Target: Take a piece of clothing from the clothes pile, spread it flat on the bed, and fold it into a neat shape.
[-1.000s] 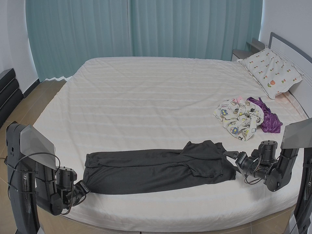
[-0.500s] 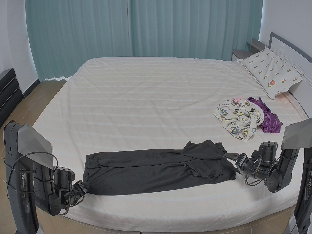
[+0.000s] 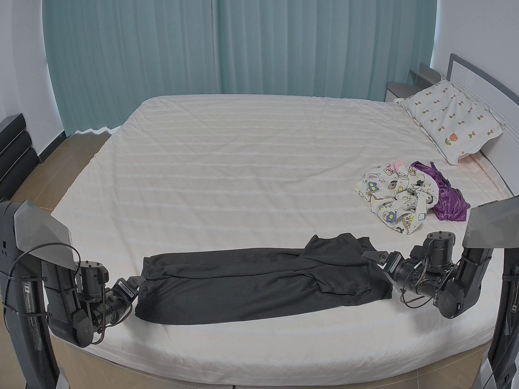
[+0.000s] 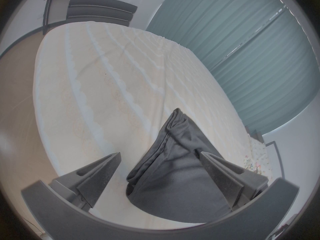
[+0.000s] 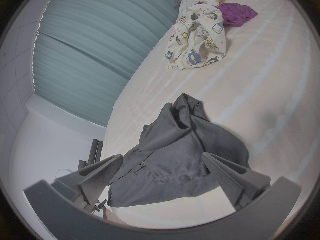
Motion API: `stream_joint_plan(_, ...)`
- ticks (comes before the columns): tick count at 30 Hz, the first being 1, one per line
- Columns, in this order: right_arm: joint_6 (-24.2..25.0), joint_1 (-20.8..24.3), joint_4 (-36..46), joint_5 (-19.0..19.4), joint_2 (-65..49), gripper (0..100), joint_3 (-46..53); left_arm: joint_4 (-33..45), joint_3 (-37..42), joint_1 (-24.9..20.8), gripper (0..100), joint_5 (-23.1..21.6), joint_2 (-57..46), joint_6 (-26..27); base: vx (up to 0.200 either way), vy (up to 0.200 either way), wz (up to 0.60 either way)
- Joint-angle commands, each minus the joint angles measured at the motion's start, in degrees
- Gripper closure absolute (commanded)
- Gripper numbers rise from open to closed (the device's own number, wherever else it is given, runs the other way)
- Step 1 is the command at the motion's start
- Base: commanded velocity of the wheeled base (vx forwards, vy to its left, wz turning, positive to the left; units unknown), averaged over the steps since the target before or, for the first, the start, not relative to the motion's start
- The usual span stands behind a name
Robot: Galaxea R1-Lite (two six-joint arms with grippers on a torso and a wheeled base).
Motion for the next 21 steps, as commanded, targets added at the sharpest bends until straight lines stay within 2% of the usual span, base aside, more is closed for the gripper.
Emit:
stream_joint_plan(1, 0.0, 2.0, 2.1, -0.1, 2.1, 0, -3.9, -0.2, -0.5, 1.0, 0, -1.6, -1.8, -1.1, 0.0, 0.0, 0.0)
stream_joint_plan(6, -0.2, 4.8, 5.1, -3.4, 4.6, 0, -6.3, -0.2, -0.8, 1.1, 0, -1.7, -1.3, -1.2, 0.0, 0.0, 0.0)
stream_joint_plan(12, -0.2, 8.5, 5.3, -4.4, 5.1, 0, -7.2, -0.1, -1.3, 1.4, 0, -1.7, -1.1, -1.2, 0.0, 0.0, 0.0)
stream_joint_plan(17, 0.1, 11.6, 5.2, -9.3, 7.6, 0, -7.4, -0.2, -1.3, 1.4, 0, -1.7, -0.9, -1.2, 0.0, 0.0, 0.0)
stream_joint_plan(21, 0.9, 12.3, 5.1, -11.1, 8.5, 0, -7.9, -0.2, -1.3, 1.4, 0, -1.7, -0.8, -1.2, 0.0, 0.0, 0.0)
